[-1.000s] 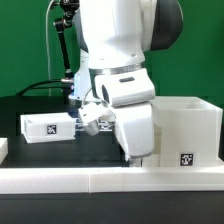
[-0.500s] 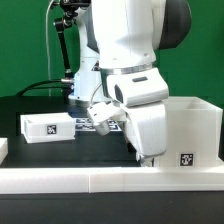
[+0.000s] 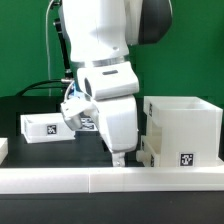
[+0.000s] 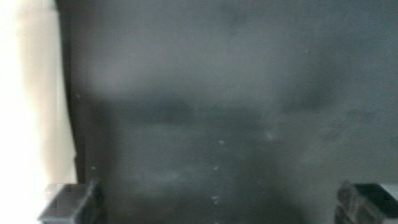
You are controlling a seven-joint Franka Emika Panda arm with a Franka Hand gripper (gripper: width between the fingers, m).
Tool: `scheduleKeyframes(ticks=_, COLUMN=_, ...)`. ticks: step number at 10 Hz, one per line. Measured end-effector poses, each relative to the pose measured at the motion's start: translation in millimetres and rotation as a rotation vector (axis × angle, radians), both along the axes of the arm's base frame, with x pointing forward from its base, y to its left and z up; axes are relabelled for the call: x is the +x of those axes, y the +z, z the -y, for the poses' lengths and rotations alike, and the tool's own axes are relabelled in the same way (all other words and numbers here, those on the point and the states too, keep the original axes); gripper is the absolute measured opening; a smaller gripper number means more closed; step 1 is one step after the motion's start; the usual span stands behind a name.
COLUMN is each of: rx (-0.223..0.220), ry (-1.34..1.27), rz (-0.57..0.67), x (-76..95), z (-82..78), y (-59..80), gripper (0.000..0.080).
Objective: Assemble drawer
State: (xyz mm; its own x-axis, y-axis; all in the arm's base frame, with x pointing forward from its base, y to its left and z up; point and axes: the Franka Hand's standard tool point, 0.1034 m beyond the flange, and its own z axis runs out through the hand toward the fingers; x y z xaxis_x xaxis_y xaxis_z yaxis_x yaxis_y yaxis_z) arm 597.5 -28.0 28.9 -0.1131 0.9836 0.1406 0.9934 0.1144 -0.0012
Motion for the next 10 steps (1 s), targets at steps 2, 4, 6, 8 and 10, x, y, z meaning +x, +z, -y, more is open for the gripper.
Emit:
scheduleKeyframes(ticks=2, rx=-0.020, ry=-0.059, rz=0.027, x=-29.9, z=23.5, y=6.6, gripper=0.0648)
scheduleKeyframes(ticks=4, rx=-0.038, ry=-0.154, rz=0.022, x=-65.6, z=33.5, y=14.7, gripper=0.0648)
scheduleKeyframes(ticks=6, rx=-0.052, ry=-0.197, rz=0.014, x=-88.8, z=46.5, y=21.8, gripper=0.0648)
scheduleKeyframes(ticks=8, rx=-0.053, ry=-0.206, rz=0.010, x=-93.3, z=49.9, y=22.2, gripper=0.0648)
scheduleKeyframes(ticks=10, rx=-0.051, ry=-0.320, rz=-0.005, x=-93.6, z=48.9, y=21.2, gripper=0.0648)
